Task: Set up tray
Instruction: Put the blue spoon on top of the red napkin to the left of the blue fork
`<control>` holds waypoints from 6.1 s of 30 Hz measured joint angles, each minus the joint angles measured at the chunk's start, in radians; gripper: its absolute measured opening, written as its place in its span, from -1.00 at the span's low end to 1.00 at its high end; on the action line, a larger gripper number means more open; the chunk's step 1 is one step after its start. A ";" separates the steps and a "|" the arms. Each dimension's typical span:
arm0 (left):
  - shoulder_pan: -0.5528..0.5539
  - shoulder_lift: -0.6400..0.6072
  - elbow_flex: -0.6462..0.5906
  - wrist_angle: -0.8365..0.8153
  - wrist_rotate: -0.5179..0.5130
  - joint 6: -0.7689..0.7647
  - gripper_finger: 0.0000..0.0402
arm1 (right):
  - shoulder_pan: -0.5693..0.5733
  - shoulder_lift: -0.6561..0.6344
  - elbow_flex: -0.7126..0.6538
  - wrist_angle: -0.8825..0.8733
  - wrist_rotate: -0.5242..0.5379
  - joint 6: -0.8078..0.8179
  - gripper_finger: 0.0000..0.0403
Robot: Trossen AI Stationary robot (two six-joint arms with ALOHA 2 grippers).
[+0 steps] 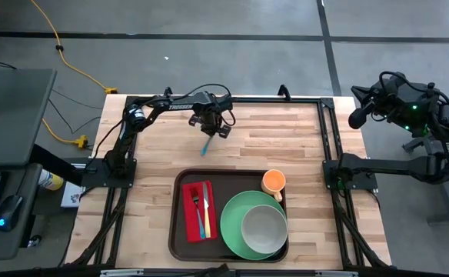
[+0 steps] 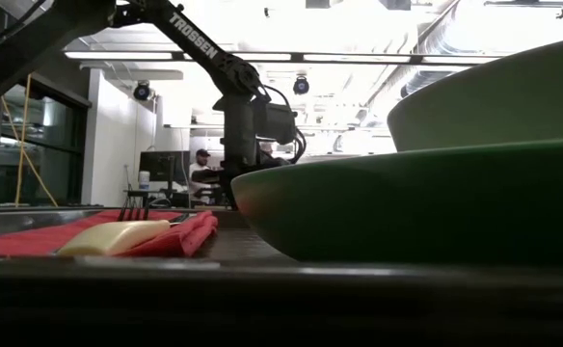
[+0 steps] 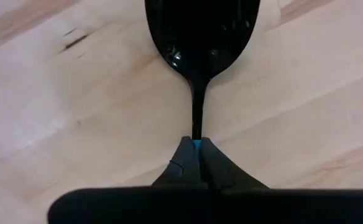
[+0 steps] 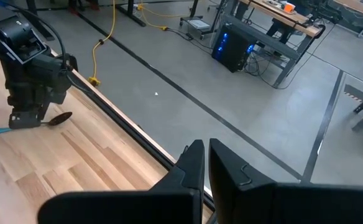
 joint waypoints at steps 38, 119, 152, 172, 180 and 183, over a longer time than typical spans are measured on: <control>-0.427 -0.479 0.099 -0.556 -0.360 -0.184 -0.94 | 0.000 -0.001 0.000 0.000 0.020 -0.004 -1.00; -0.865 -0.049 -0.028 -0.354 -0.054 -1.143 -0.95 | 0.000 -0.106 0.000 -0.009 -0.408 -0.244 -1.00; -0.830 -0.051 0.029 -0.325 -0.056 -1.143 -0.95 | 0.000 -0.106 0.000 -0.009 -0.416 -0.240 -1.00; -0.823 -0.051 0.029 -0.420 0.024 -1.155 -0.95 | 0.000 -0.106 0.000 -0.019 -0.449 -0.236 -1.00; -0.833 -0.038 0.030 -0.400 0.047 -1.162 -0.95 | 0.000 -0.106 0.000 -0.032 -0.455 -0.225 -1.00; -0.838 -0.025 0.027 -0.397 0.063 -1.165 -0.95 | 0.000 -0.106 0.000 -0.032 -0.455 -0.221 -1.00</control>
